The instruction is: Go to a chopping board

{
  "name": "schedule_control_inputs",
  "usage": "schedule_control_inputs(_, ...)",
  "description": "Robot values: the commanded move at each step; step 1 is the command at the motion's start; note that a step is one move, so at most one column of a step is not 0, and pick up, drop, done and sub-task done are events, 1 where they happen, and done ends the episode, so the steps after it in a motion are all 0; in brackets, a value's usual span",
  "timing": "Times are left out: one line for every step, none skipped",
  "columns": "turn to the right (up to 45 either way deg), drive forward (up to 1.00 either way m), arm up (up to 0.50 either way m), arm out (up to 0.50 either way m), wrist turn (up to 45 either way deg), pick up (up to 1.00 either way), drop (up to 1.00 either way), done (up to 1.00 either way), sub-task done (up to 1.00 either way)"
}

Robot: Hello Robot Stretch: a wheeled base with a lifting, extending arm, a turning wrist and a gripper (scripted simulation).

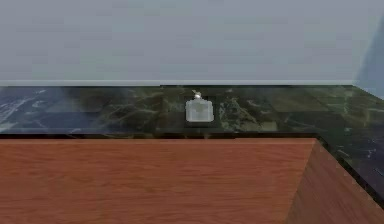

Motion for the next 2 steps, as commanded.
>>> schedule_control_inputs(6.0,0.00,0.00,0.00,0.0,0.00,0.00,0.00,0.00)
schedule_control_inputs(0.0,0.15,0.00,0.00,0.0,0.00,0.00,0.00,0.00)
